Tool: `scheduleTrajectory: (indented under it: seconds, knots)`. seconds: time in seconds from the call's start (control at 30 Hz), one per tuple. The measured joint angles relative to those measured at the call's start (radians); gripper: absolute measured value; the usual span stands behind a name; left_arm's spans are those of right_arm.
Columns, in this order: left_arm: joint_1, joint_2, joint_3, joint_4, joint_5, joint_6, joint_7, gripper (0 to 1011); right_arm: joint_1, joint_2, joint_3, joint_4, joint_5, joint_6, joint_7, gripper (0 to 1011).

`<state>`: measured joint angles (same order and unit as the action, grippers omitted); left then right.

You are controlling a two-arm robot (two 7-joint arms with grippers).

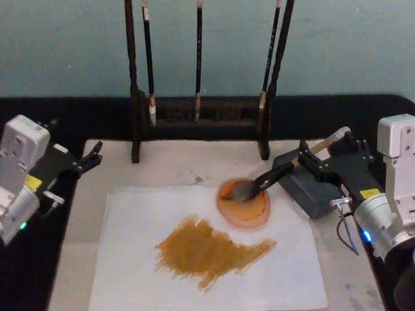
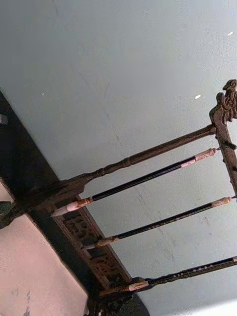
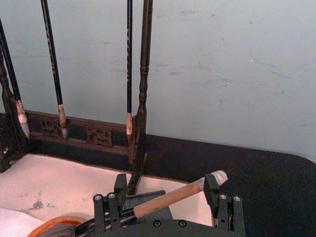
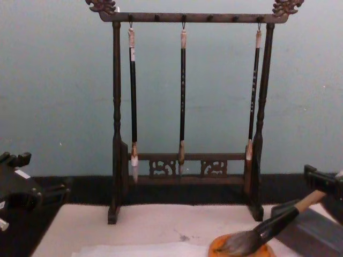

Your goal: Pick up the brush from the inkstone, write on the paper, then place the brush back to its original position.

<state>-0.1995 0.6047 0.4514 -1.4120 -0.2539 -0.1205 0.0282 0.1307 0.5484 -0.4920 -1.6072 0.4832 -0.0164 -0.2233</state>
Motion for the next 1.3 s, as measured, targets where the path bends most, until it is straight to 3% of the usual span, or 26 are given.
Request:
scheduleTrajectory:
  seconds: [1.3]
  knots:
    - [0.000, 0.000, 0.000, 0.000, 0.000, 0.000, 0.000, 1010, 0.000, 0.000, 0.000, 0.000, 0.000, 0.000, 0.000, 1000]
